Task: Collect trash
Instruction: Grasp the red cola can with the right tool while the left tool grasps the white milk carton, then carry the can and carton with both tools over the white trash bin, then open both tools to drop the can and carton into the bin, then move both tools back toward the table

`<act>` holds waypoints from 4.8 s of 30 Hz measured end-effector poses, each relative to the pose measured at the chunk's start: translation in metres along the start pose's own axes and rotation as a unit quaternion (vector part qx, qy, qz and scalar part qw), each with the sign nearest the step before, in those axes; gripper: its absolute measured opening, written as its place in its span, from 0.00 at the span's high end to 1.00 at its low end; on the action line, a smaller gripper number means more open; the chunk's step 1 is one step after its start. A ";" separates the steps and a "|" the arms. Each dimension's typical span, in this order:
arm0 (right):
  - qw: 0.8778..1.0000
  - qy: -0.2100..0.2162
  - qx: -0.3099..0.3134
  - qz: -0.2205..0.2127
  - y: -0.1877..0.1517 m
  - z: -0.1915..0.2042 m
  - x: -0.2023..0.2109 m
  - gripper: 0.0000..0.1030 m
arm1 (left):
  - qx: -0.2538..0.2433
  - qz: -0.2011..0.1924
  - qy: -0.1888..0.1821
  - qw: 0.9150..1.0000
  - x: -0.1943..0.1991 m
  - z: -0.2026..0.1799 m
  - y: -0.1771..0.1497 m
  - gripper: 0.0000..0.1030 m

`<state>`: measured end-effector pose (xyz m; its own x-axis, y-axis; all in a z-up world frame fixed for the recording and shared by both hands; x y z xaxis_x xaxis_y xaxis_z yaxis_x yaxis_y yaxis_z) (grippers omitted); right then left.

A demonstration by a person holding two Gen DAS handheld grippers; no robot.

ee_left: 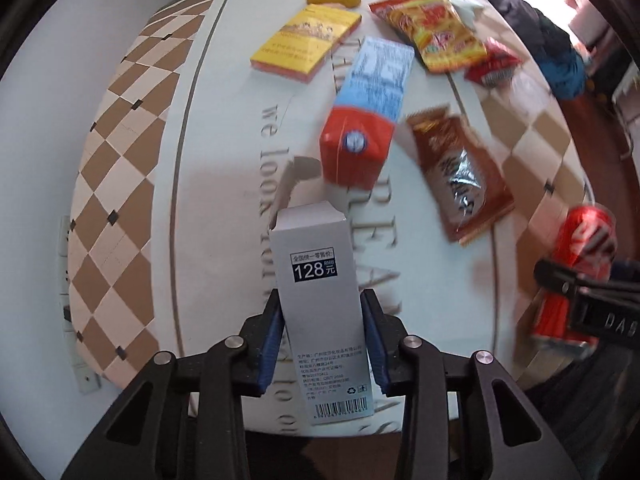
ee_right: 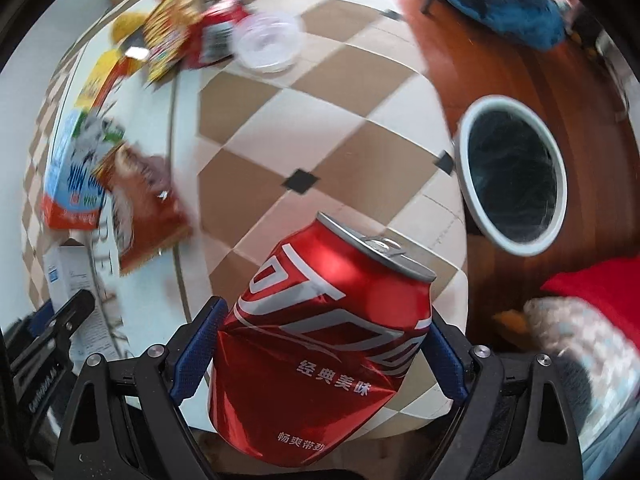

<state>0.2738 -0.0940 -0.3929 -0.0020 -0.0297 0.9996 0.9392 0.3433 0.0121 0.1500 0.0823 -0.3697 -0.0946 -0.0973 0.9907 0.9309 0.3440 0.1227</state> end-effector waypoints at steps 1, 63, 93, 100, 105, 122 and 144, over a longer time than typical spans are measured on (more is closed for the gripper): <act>1.000 -0.008 0.014 -0.001 -0.003 0.006 0.000 0.10 | 0.002 0.002 0.000 1.000 -0.003 0.003 -0.002 0.67; 0.972 0.097 -0.203 -0.062 0.106 -0.362 0.039 0.16 | -0.166 -0.048 -0.173 0.969 0.014 -0.355 0.215 0.67; 0.976 0.008 -0.207 -0.064 0.053 -0.378 0.026 0.00 | -0.178 -0.065 -0.043 0.981 0.037 -0.361 0.152 0.00; 0.970 0.026 -0.216 -0.107 0.023 -0.372 0.085 0.00 | -0.173 -0.101 -0.048 0.978 0.084 -0.350 0.130 0.00; 0.967 0.032 -0.212 -0.137 0.008 -0.364 0.125 0.00 | -0.170 -0.125 -0.052 0.976 0.113 -0.340 0.118 0.00; 0.938 0.105 -0.219 -0.246 -0.035 -0.311 0.256 0.00 | -0.110 -0.233 -0.051 0.965 0.222 -0.260 0.092 0.00; 0.990 0.079 0.099 -0.056 0.021 0.083 0.040 0.02 | 0.081 -0.047 0.169 0.981 0.039 0.078 -0.003 0.01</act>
<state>0.2647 -0.0099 -0.3502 -0.0341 -0.2202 0.9748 0.8503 0.5061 0.1441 0.1166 0.1501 -0.3270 -0.0303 -0.4303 0.9022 0.8531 0.4592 0.2477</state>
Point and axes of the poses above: each gripper's, at about its wrist camera, not at the fingertips, and x roughly against the way its jaws point, z to its left, y to its top, the point moved 3 cm from there along -x, roughly the way its jaws point, and after that the axes turned 10 degrees about -x, right-handed, at the moved point
